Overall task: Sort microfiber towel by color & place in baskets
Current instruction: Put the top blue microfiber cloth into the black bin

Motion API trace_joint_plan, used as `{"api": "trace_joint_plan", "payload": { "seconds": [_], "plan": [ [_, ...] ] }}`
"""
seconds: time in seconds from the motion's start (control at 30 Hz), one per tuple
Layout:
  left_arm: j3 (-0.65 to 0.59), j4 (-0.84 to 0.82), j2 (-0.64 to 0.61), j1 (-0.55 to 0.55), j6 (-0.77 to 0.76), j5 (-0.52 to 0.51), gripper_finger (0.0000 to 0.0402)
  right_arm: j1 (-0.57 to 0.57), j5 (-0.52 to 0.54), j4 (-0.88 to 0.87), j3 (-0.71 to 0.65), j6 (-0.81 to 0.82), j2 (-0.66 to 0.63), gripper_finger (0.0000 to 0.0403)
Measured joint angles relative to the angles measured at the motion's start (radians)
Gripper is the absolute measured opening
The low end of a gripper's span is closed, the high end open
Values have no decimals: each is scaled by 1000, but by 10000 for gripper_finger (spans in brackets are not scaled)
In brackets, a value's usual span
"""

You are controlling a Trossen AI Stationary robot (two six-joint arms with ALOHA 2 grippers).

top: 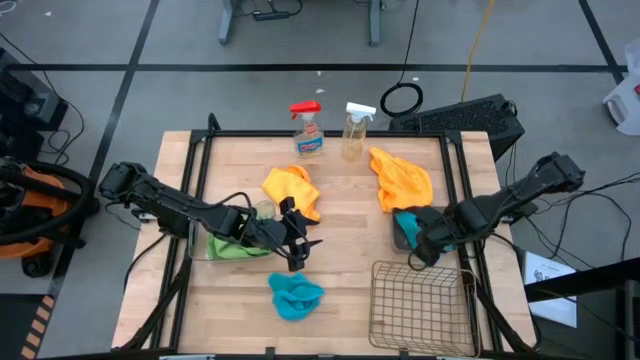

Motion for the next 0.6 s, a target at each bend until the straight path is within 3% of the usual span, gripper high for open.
{"api": "trace_joint_plan", "payload": {
  "seconds": [0.27,0.6],
  "plan": [
    [0,4,0,0,0,0,228,36,11,96,-31,5,13,10],
    [0,6,0,0,0,0,228,-44,9,160,-181,3,19,3]
  ]
}}
